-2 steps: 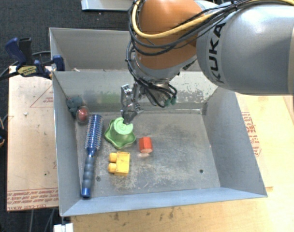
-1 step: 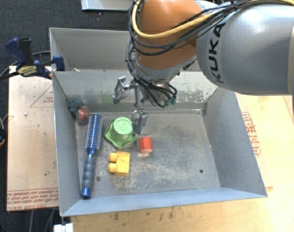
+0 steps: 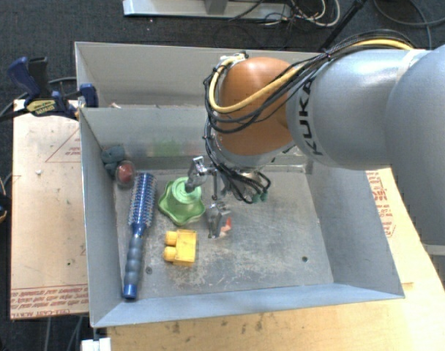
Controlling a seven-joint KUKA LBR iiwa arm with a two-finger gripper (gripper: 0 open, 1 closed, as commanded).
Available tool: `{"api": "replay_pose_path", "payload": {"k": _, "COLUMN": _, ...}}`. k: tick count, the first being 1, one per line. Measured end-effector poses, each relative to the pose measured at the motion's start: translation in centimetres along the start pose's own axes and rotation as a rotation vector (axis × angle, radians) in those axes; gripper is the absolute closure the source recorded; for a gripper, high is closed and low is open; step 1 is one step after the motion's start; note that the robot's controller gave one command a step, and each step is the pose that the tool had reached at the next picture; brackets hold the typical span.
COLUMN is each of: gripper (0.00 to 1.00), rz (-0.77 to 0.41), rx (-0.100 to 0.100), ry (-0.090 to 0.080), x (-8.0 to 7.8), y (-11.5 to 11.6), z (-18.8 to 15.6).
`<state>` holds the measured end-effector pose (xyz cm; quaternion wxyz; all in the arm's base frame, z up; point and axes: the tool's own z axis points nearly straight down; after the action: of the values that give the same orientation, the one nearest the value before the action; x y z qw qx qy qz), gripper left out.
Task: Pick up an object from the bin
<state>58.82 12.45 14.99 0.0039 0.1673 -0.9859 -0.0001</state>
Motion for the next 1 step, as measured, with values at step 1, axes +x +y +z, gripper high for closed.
{"api": "replay_pose_path", "payload": {"k": 1, "gripper": 0.0, "rz": -0.19, "rx": 0.002, "ry": -0.033, "x": 1.55, "y": 4.77, "z": 2.02}}
